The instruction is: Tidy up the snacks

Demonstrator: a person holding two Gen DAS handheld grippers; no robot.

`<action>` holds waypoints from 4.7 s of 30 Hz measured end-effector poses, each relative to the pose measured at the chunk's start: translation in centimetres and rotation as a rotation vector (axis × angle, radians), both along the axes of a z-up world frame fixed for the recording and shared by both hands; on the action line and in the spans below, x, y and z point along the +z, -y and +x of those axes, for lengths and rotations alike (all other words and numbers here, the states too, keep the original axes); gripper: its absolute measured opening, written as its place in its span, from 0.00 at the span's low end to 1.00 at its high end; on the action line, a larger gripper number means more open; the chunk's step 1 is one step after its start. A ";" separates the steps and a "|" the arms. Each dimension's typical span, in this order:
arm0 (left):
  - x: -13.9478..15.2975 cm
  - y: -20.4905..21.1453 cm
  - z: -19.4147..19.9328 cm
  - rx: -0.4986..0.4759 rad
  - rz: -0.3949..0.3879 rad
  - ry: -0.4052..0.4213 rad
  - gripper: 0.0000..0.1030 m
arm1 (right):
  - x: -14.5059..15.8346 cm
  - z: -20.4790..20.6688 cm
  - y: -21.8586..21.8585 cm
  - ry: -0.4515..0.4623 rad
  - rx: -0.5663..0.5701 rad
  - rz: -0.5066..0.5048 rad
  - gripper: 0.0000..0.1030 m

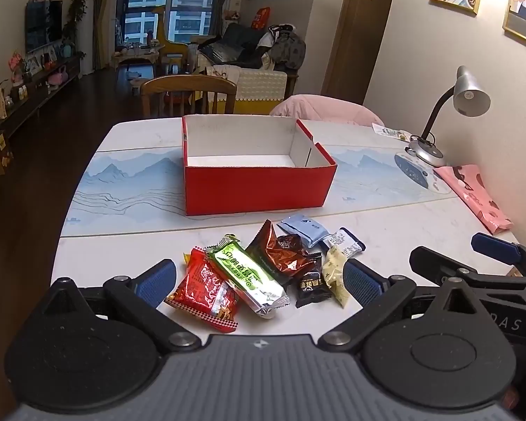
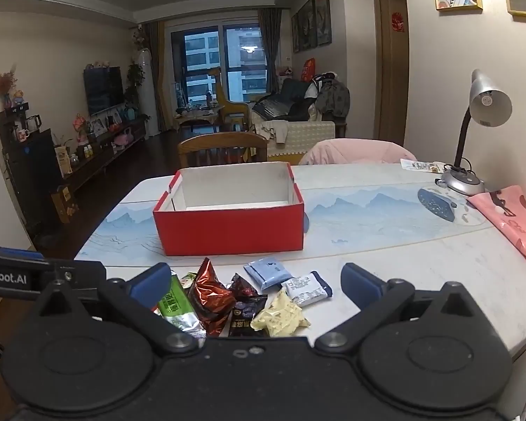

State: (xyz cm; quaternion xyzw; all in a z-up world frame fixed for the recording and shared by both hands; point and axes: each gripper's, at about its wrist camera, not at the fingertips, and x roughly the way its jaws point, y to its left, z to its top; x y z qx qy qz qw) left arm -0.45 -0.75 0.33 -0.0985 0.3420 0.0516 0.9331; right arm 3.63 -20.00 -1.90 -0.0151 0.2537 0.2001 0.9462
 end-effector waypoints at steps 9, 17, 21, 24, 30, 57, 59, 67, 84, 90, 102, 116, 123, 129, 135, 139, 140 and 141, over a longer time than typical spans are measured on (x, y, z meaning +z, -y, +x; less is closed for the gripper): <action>0.4 0.3 0.3 0.008 0.006 -0.009 0.99 | 0.5 -0.1 0.0 0.005 0.015 -0.013 1.00; 1.0 0.7 0.7 0.013 0.031 -0.017 0.99 | 0.8 0.2 -0.1 0.004 0.013 -0.023 1.00; 1.2 0.8 0.8 0.008 0.030 -0.018 0.99 | 1.0 0.4 0.1 -0.004 0.002 -0.022 1.00; 1.2 0.8 0.9 0.006 0.032 -0.021 0.99 | 1.0 0.4 0.1 -0.005 0.000 -0.024 1.00; 1.1 0.8 0.9 0.006 0.032 -0.022 0.99 | 1.0 0.4 0.0 -0.007 0.001 -0.023 1.00; 0.8 1.1 1.2 -0.004 0.028 -0.027 0.99 | 0.9 0.4 -0.1 0.006 -0.008 -0.029 1.00; 0.8 1.1 1.3 -0.004 0.027 -0.028 0.99 | 0.8 0.4 -0.1 0.006 -0.009 -0.030 1.00; 0.4 0.9 2.0 -0.001 0.018 -0.043 0.99 | 0.8 1.3 -0.4 -0.014 -0.003 -0.034 1.00; -5.8 -3.6 6.4 0.142 -0.094 -0.288 0.98 | -4.9 8.2 -1.8 -0.252 0.117 -0.036 0.96; -7.3 -4.2 9.1 0.174 -0.120 -0.324 0.98 | -8.1 10.8 -2.4 -0.278 0.172 -0.137 0.95; -11.7 -6.2 14.6 0.335 -0.308 -0.496 0.92 | -12.3 15.1 -3.3 -0.292 0.381 -0.322 0.88; -13.8 -5.6 17.6 0.398 -0.352 -0.562 0.85 | -14.0 17.4 -3.6 -0.337 0.515 -0.364 0.83; -14.0 -5.2 18.1 0.408 -0.326 -0.564 0.78 | -14.3 18.2 -3.9 -0.357 0.543 -0.351 0.75; -13.7 -5.2 17.9 0.404 -0.310 -0.555 0.49 | -14.1 17.9 -3.8 -0.348 0.535 -0.343 0.72; -13.5 -5.7 17.3 0.395 -0.326 -0.534 0.46 | -13.6 17.0 -3.6 -0.322 0.507 -0.348 0.64; -13.4 -6.1 16.8 0.397 -0.343 -0.515 0.46 | -13.0 16.6 -3.4 -0.312 0.476 -0.341 0.53; -13.4 -6.3 16.6 0.400 -0.345 -0.508 0.46 | -12.9 16.5 -3.4 -0.305 0.468 -0.341 0.52; -13.3 -6.4 16.4 0.402 -0.347 -0.504 0.45 | -12.8 16.3 -3.3 -0.298 0.458 -0.345 0.50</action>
